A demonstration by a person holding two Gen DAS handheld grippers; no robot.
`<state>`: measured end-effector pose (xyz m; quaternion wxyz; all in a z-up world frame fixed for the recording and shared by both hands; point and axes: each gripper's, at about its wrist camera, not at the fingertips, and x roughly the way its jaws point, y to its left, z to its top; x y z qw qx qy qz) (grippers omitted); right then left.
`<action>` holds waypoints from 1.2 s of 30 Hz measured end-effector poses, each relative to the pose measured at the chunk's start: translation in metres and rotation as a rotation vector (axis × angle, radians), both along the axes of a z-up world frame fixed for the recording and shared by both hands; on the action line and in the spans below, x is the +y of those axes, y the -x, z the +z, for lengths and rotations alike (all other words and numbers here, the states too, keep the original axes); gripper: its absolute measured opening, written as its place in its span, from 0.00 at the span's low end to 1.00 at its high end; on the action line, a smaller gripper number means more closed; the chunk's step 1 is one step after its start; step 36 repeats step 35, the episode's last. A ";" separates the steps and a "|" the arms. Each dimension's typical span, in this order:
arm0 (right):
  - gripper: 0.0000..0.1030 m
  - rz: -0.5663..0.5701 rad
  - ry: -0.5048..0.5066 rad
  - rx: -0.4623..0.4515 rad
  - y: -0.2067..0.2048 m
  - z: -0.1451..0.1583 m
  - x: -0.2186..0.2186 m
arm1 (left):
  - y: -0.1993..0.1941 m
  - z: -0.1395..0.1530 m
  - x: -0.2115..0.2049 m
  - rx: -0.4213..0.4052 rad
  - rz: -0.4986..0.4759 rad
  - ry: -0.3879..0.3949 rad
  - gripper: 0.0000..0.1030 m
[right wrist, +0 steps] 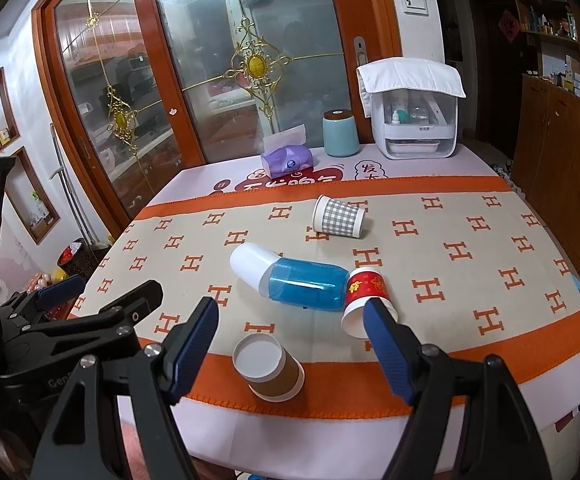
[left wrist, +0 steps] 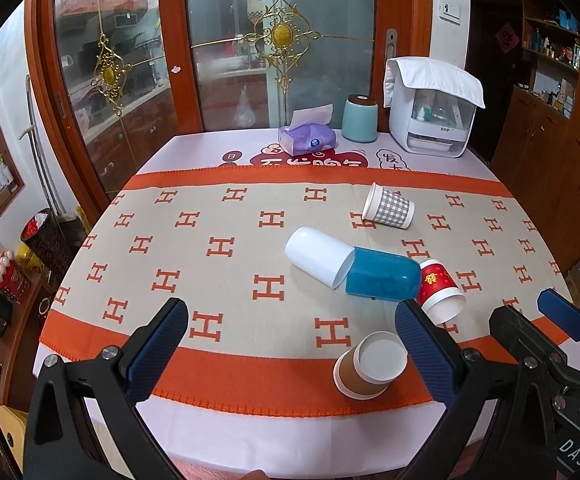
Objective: Flip cup upside down
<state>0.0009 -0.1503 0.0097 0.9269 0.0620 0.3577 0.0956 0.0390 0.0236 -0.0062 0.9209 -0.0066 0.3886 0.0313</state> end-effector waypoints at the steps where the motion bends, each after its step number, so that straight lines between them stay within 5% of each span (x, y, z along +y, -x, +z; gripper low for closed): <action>1: 0.73 0.000 0.000 0.000 0.000 0.000 0.000 | 0.000 0.000 0.000 0.000 0.000 0.001 0.99; 36: 0.73 0.000 -0.004 0.006 0.003 -0.004 0.003 | 0.001 -0.002 0.001 0.007 0.001 0.003 0.99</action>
